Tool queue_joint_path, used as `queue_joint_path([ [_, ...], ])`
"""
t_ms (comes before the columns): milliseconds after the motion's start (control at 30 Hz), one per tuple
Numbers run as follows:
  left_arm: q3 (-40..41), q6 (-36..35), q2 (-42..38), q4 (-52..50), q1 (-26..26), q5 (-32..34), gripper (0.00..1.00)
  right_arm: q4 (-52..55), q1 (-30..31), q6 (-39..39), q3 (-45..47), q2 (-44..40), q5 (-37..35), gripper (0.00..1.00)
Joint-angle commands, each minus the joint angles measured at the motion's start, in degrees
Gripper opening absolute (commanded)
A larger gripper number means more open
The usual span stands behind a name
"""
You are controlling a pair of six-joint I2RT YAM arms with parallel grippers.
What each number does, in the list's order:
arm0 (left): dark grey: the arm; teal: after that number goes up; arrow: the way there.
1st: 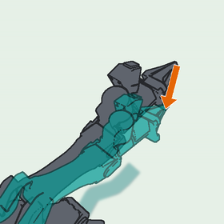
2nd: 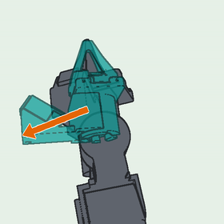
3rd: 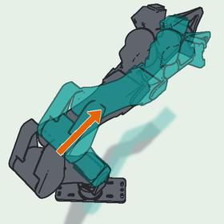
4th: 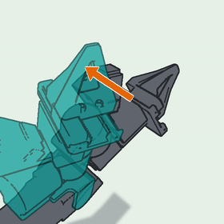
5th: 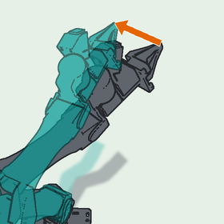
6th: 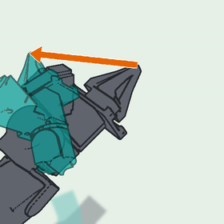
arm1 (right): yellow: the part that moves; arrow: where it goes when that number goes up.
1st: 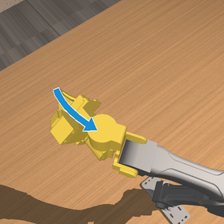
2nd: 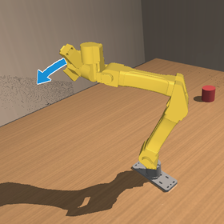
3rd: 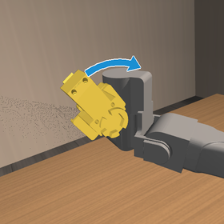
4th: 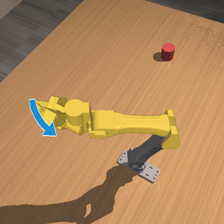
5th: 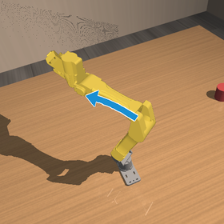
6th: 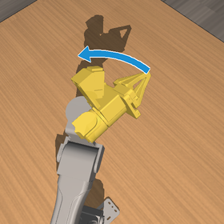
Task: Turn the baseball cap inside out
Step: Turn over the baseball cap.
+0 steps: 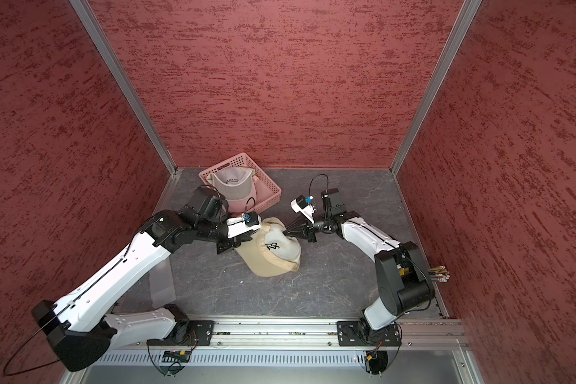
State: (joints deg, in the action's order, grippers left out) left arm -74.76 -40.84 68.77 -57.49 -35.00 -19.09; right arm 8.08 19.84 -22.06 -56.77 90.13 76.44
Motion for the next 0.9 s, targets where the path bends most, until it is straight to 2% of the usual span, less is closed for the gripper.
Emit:
queue_joint_path([
  [0, -1.15, 5.04, 0.60, 4.38, 1.84, 1.34, 0.00, -15.01, 0.75, 12.89, 3.13, -2.57, -9.13, 0.00],
  [67, -2.48, 8.22, 2.31, 2.84, 2.41, 3.08, 0.00, -20.13, 0.87, 18.52, 4.14, -3.36, -16.46, 0.00],
  [167, -3.84, 14.01, 5.34, 1.44, 3.30, 6.77, 0.00, -27.17, 1.28, 27.20, 5.26, -5.24, -33.93, 0.00],
  [200, -4.30, 16.06, 6.37, 0.74, 3.66, 7.50, 0.00, -28.17, 1.94, 29.48, 5.38, -5.92, -41.86, 0.00],
  [233, -4.63, 17.71, 7.22, 0.32, 4.07, 7.89, 0.00, -27.65, 2.72, 30.06, 4.80, -6.25, -47.43, 0.00],
  [367, -5.37, 25.65, 9.37, 0.49, 6.00, 9.10, 0.00, -20.66, 10.68, 26.61, -1.25, -5.36, -80.38, 0.00],
  [433, -5.73, 30.45, 9.92, 1.84, 7.27, 9.58, 0.00, -19.45, 14.01, 26.28, -4.26, -2.99, -92.50, 0.00],
  [500, -6.35, 36.70, 10.60, 3.29, 8.35, 10.65, 0.00, -16.39, 16.86, 29.46, -8.16, 0.23, -105.76, 0.00],
  [600, -7.89, 42.28, 12.07, 2.42, 8.37, 11.15, 0.00, -10.12, 21.29, 31.63, -15.71, 6.83, -126.02, 0.00],
  [633, -8.40, 43.13, 12.44, 1.73, 8.22, 11.80, 0.00, -9.80, 22.14, 32.22, -17.08, 8.51, -128.86, 0.00],
  [700, -8.43, 44.92, 12.42, 1.29, 7.80, 13.62, 0.00, -7.96, 22.87, 35.13, -19.90, 12.11, -128.23, 0.00],
  [833, -6.53, 47.17, 9.40, 3.50, 7.97, 15.15, 0.00, -5.66, 23.14, 39.93, -22.82, 16.05, -116.38, 0.00],
  [867, -6.12, 47.09, 8.65, 3.95, 8.09, 15.75, 0.00, -7.02, 23.13, 39.95, -22.11, 16.14, -112.30, 0.16],
])
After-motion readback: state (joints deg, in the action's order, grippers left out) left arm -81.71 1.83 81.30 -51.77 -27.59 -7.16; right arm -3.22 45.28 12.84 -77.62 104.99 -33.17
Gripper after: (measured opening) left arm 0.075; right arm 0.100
